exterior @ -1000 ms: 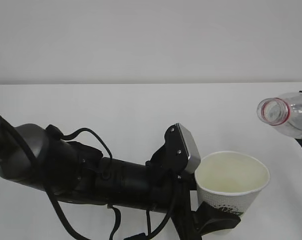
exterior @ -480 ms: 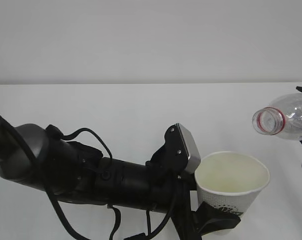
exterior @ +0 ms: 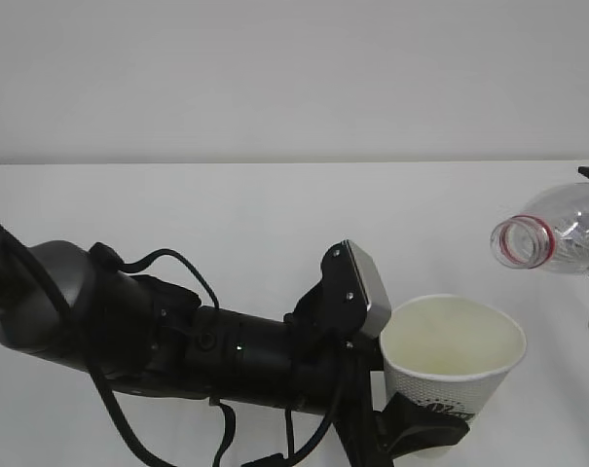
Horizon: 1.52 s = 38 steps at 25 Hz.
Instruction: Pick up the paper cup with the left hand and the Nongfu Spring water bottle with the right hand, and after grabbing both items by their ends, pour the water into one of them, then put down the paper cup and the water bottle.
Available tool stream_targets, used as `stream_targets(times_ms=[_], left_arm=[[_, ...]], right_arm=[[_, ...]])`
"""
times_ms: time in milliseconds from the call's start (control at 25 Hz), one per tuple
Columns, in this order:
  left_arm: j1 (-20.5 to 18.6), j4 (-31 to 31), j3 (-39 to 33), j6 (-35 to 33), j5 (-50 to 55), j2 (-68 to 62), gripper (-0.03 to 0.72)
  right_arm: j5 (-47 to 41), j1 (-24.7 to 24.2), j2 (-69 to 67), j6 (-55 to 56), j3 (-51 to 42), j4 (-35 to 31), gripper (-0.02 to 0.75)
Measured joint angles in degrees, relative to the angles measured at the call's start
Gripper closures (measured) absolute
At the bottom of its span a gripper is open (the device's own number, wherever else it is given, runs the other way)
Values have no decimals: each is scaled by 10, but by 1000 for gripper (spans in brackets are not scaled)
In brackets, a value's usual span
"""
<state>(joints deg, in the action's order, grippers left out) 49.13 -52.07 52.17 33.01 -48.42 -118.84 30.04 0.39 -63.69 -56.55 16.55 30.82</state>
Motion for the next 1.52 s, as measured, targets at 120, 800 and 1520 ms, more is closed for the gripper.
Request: stream_targets(times_ms=[120, 800, 1520], left_arm=[[0, -1, 0, 0, 0, 0, 169], [0, -1, 0, 0, 0, 0, 169], [0, -1, 0, 0, 0, 0, 169]], right_arm=[[0, 0, 0, -6, 0, -14, 269], [-25, 0, 0, -25, 0, -19, 269], [-6, 0, 0, -82, 0, -43, 269]])
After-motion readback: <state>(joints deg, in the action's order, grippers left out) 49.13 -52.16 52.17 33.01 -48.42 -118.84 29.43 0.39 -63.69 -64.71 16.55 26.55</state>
